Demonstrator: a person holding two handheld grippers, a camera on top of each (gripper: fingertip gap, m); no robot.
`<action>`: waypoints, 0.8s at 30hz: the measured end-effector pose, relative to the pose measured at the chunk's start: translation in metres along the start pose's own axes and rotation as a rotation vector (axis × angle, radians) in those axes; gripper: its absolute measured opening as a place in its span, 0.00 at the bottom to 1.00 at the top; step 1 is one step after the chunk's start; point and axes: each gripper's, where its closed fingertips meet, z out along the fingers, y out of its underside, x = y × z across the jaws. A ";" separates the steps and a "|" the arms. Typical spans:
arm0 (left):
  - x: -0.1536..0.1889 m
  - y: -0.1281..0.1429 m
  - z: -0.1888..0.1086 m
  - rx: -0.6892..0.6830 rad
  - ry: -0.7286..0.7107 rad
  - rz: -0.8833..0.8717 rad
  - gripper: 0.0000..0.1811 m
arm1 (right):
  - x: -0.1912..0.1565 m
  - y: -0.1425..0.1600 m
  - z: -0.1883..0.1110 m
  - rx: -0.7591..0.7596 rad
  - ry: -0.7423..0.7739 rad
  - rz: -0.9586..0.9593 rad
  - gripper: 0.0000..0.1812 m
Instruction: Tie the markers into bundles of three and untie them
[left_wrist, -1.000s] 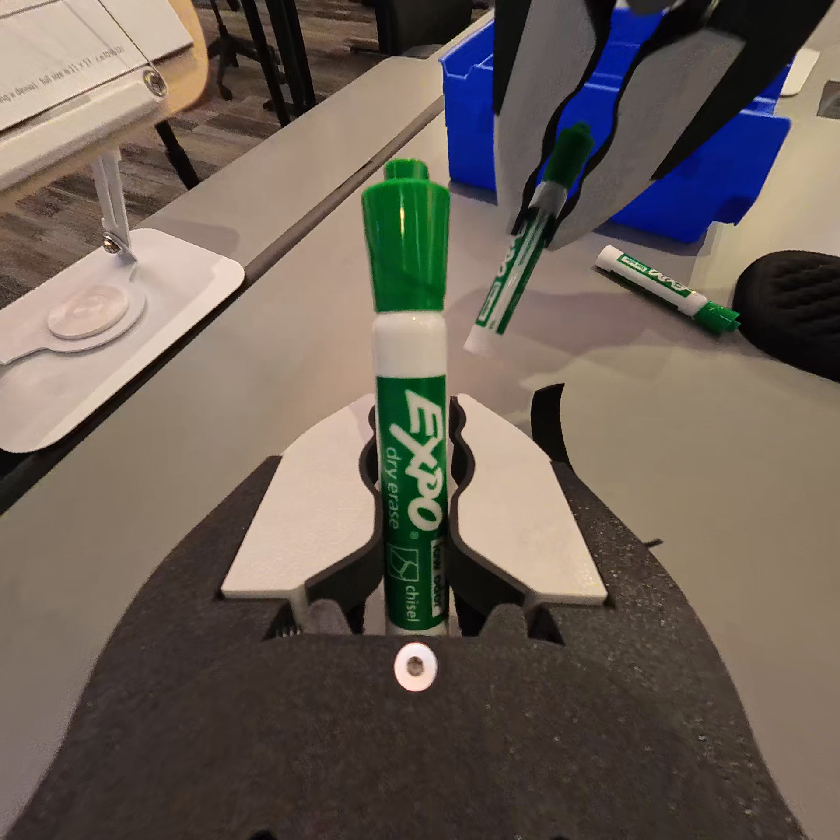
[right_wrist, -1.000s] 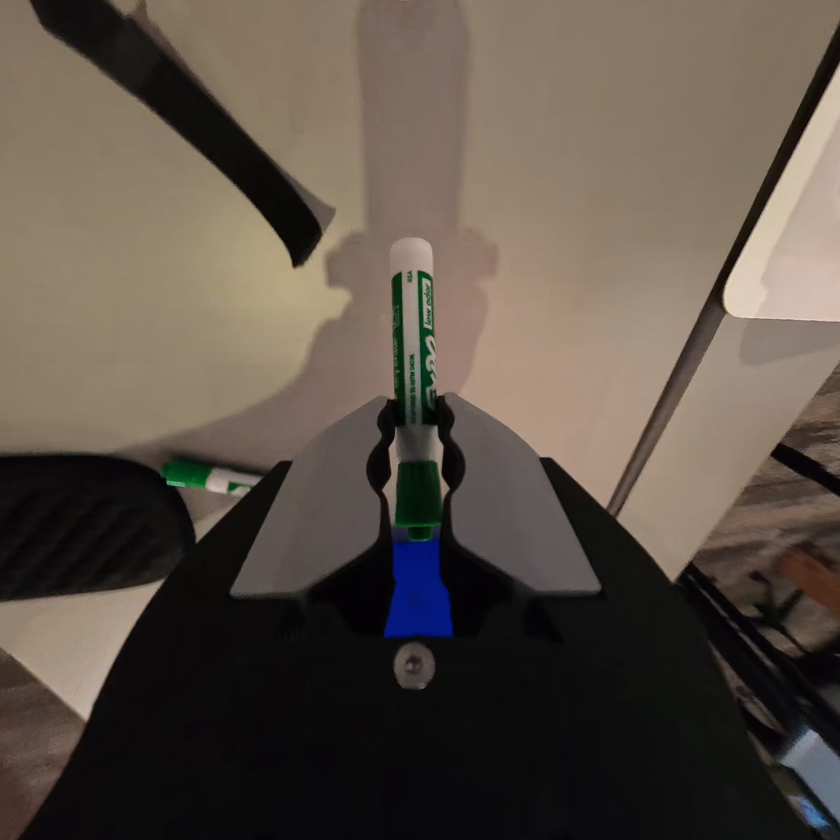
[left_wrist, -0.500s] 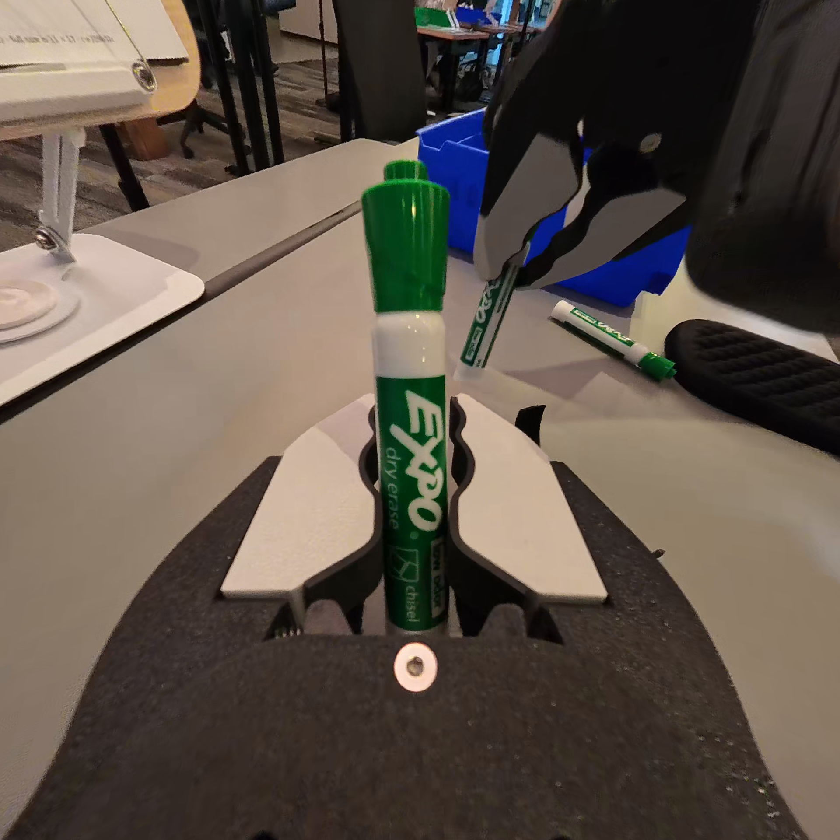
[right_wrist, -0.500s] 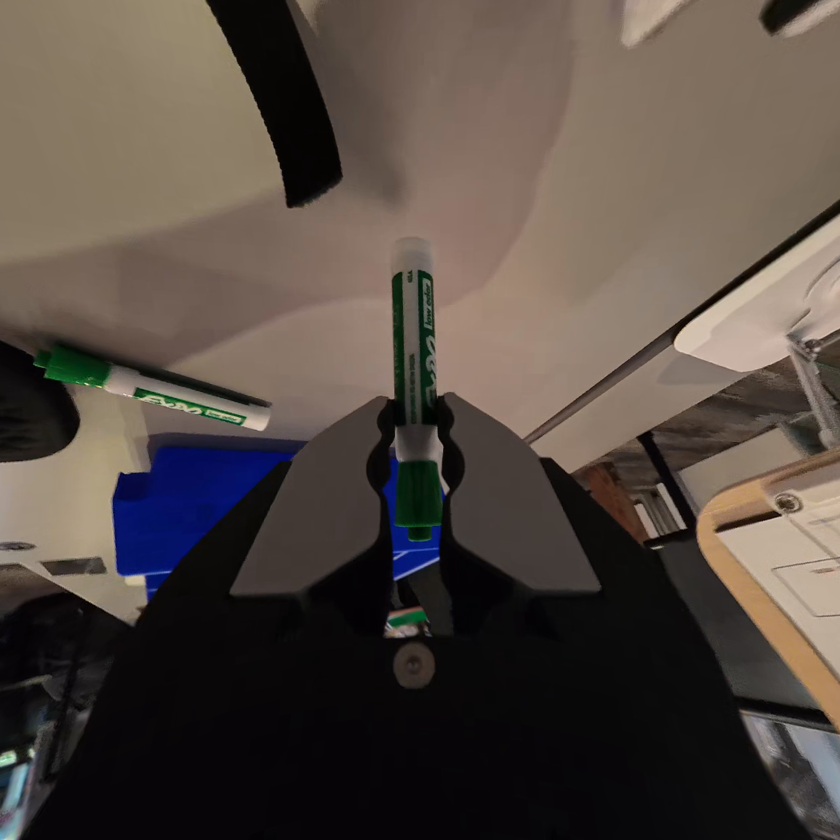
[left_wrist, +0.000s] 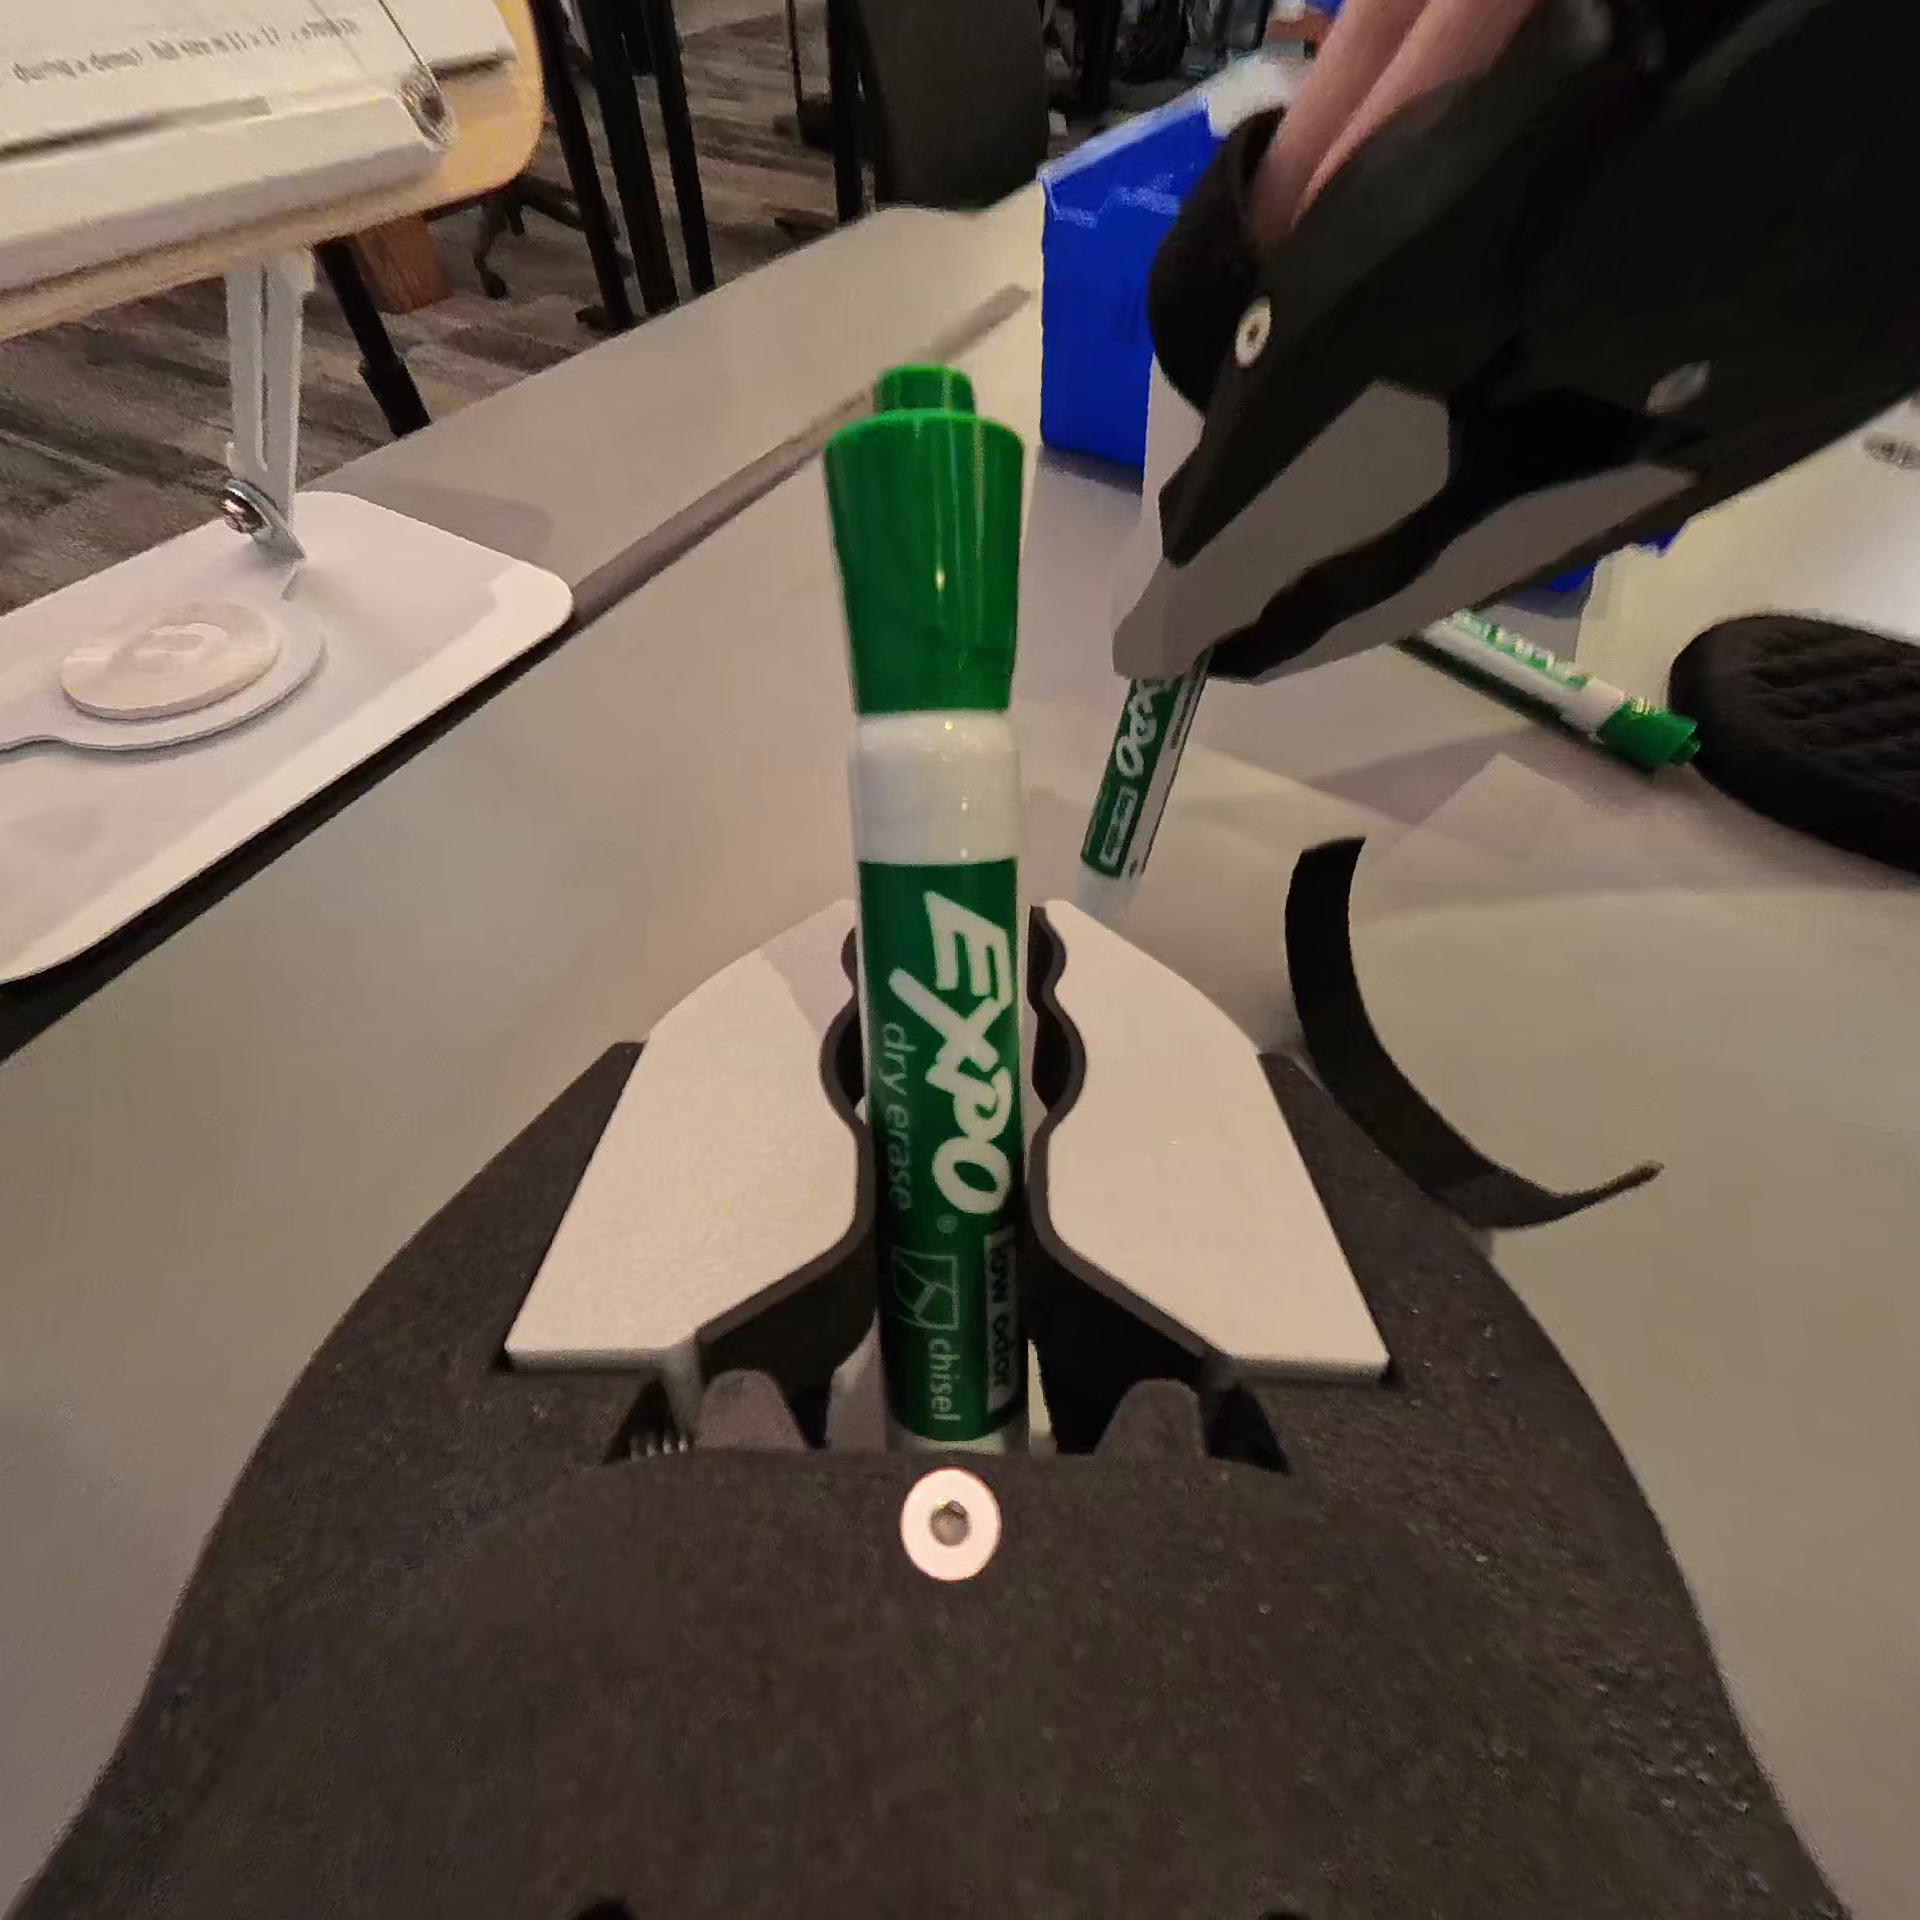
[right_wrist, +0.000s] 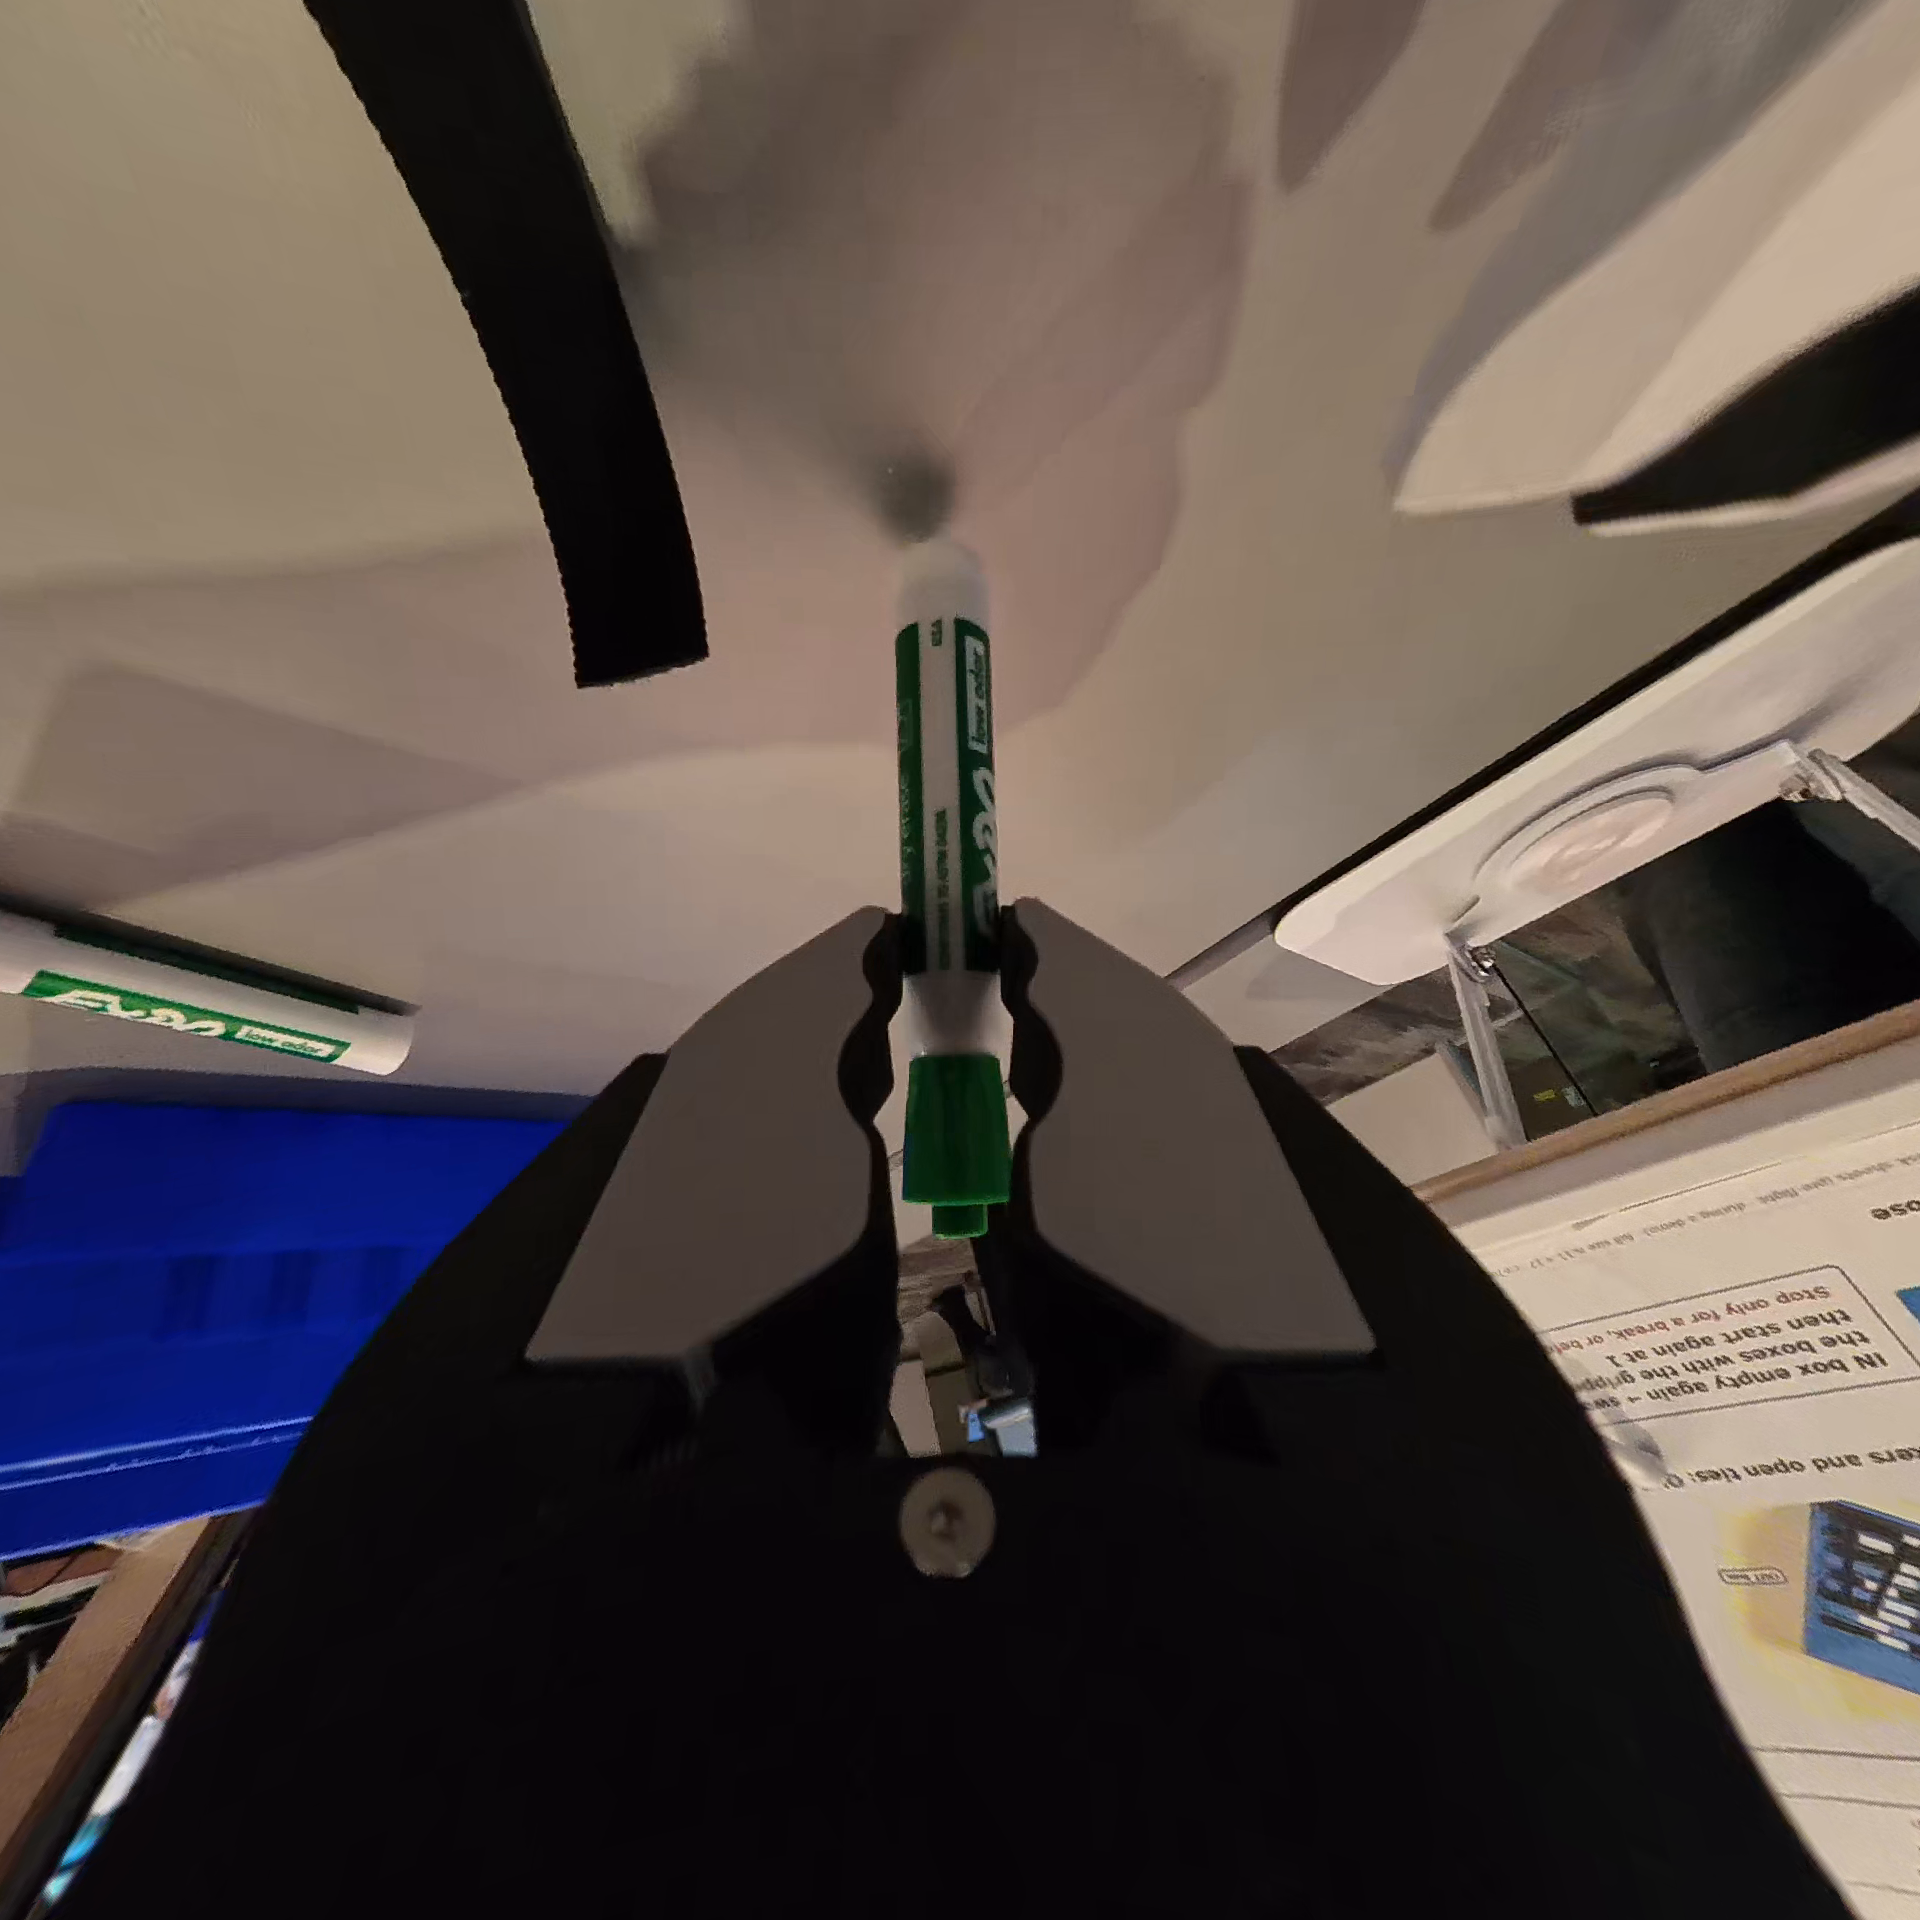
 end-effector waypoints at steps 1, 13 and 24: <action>0.001 0.005 0.000 -0.038 0.010 0.024 0.15 | 0.000 -0.001 -0.001 0.013 0.002 0.006 0.11; 0.029 0.013 0.015 -0.123 0.071 0.102 0.15 | 0.025 -0.026 -0.037 0.179 0.361 -0.069 0.11; 0.055 0.003 0.002 -0.086 0.292 0.049 0.15 | 0.029 -0.053 -0.077 0.175 0.662 -0.248 0.11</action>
